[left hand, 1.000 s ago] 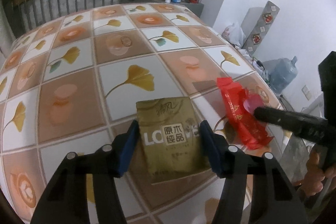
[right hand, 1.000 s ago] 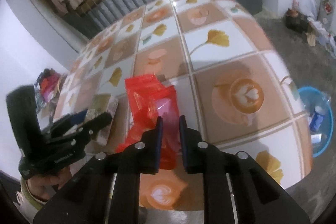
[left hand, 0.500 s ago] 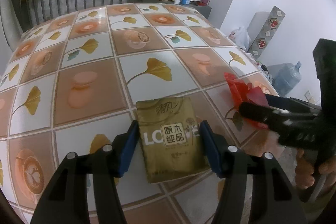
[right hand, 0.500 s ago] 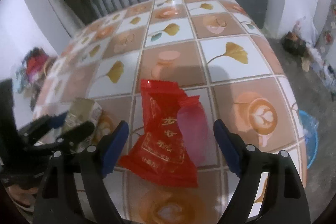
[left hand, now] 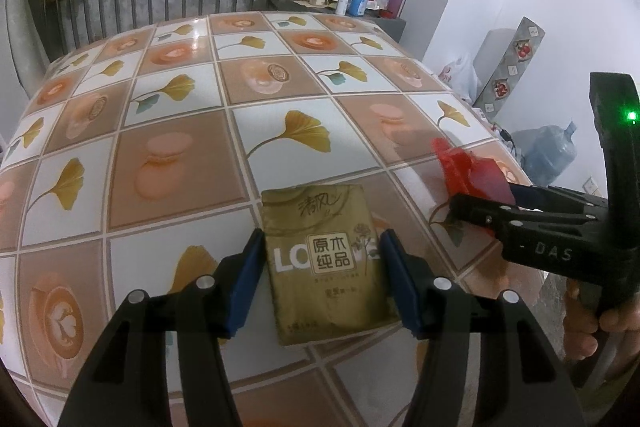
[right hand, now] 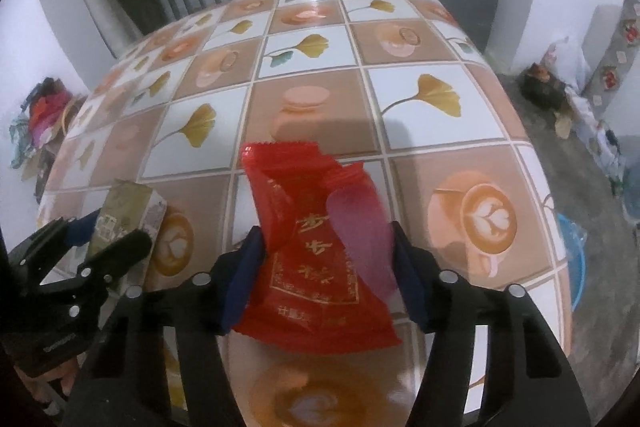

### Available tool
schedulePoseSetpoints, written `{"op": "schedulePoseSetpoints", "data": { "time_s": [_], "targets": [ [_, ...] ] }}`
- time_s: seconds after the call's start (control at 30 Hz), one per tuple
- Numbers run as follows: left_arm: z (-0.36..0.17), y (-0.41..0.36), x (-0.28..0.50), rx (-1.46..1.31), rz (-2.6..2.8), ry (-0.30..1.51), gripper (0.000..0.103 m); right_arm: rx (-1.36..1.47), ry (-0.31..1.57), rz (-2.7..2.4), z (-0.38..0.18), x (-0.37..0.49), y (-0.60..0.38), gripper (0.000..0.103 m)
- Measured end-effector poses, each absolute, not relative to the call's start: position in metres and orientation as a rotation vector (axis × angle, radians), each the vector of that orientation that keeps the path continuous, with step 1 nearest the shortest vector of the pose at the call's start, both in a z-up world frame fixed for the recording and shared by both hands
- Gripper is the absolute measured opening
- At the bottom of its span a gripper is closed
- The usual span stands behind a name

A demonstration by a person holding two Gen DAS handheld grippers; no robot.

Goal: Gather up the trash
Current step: 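Grasp the red snack bag with the right tool while the left tool grasps the gold tissue pack, then lift the red snack bag and gold tissue pack above the table with both tools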

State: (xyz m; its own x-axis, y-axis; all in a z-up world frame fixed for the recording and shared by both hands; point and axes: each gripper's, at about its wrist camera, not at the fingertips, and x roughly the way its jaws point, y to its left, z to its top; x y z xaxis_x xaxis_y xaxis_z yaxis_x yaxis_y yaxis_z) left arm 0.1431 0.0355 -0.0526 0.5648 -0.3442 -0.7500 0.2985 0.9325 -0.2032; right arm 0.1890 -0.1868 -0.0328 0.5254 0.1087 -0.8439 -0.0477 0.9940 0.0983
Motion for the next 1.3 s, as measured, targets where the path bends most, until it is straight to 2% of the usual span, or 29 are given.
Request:
{"op": "schedulePoseSetpoints", "data": {
  "time_s": [0.3,0.4,0.47,0.77,1.3],
  "targets": [
    [-0.048,0.043,0.141,-0.129,-0.369,0.912,0.056,0.080,1.017,0.081,-0.032,0.187,-0.192,0.035],
    [-0.046,0.051,0.139,-0.167,-0.366,0.915,0.056,0.096,1.005,0.077,-0.030,0.186,-0.196,0.020],
    [-0.043,0.056,0.138,-0.177,-0.359,0.905,0.056,0.139,1.003,0.082,-0.028,0.186,-0.200,0.016],
    [-0.037,0.063,0.129,-0.191,-0.361,0.889,0.055,0.195,0.985,0.077,-0.021,0.186,-0.207,0.011],
    [-0.015,0.067,0.104,-0.191,-0.377,0.834,0.055,0.238,0.896,0.108,0.008,0.170,-0.212,0.011]
  ]
}}
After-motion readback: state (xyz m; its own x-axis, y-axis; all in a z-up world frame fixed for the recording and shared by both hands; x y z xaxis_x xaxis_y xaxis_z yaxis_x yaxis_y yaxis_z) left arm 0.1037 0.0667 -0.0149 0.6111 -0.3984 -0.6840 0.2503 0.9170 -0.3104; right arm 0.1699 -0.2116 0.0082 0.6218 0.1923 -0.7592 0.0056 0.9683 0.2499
